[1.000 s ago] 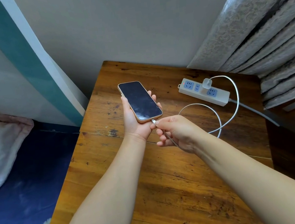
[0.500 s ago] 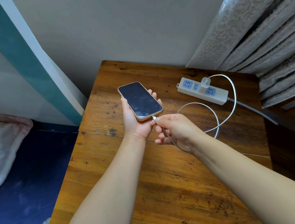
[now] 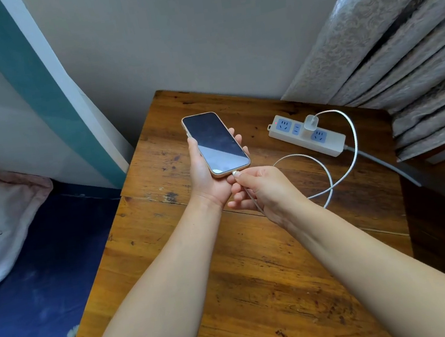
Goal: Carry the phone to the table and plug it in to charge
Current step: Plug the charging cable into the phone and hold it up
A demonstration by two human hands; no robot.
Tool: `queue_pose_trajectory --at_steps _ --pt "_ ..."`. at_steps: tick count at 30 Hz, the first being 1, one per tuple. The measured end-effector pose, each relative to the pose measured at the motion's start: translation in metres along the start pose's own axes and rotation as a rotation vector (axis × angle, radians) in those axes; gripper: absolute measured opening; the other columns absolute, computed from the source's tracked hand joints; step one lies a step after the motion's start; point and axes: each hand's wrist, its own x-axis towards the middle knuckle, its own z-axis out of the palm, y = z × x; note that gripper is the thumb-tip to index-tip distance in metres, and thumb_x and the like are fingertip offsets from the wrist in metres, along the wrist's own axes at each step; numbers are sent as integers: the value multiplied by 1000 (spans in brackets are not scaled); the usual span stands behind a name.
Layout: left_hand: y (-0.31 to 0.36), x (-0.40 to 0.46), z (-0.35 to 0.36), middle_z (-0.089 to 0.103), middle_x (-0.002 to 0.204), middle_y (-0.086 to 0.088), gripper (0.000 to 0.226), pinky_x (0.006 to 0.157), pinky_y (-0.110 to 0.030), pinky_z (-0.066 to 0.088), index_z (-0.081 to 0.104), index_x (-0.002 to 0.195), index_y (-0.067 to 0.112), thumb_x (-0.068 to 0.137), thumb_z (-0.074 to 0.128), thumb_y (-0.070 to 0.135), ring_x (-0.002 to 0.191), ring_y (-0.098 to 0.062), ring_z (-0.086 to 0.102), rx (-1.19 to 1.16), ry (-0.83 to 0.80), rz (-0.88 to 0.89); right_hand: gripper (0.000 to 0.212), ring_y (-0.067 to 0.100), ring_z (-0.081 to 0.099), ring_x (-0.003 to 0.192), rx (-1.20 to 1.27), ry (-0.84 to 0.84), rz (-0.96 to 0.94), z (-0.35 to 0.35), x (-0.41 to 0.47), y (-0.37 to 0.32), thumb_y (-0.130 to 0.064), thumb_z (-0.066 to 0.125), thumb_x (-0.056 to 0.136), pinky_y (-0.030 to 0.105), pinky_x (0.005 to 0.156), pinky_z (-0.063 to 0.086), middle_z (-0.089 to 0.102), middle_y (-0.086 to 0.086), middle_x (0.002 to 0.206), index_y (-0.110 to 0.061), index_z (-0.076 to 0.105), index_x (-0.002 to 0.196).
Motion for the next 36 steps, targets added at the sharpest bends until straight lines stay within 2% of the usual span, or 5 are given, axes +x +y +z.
queue_pose_trajectory --at_steps 5,9,15,24,36 --pt "7 -5 -1 69 112 -10 63 93 -40 49 65 113 12 88 40 64 104 -24 64 57 -51 8 27 17 73 70 -36 -153 20 -16 -2 -4 -20 47 97 27 67 61 72 12 81 1 61 107" --pt "12 -12 -6 63 126 -10 52 95 -43 50 56 129 17 95 38 52 117 -27 59 37 -93 10 30 27 67 104 250 -148 -12 -33 2 -4 -25 41 100 36 81 59 65 18 117 -7 57 117" --pt "29 -15 -9 57 136 -8 43 100 -47 47 55 129 22 98 35 43 125 -29 54 179 -141 56 27 27 67 99 490 -177 -35 -39 9 9 -11 45 97 38 79 60 66 19 113 -2 59 118" --pt "66 -10 -12 63 124 -8 33 99 -52 44 56 128 23 99 40 28 122 -30 54 435 -95 131 31 24 70 93 385 -216 -20 -50 16 30 -6 54 85 37 81 59 73 11 105 -12 66 114" --pt "83 -12 -34 66 118 -9 30 82 -45 55 60 122 20 100 39 20 114 -28 57 424 -27 119 37 20 70 95 265 -230 8 -40 29 43 -12 64 78 29 72 59 73 10 110 -11 67 115"
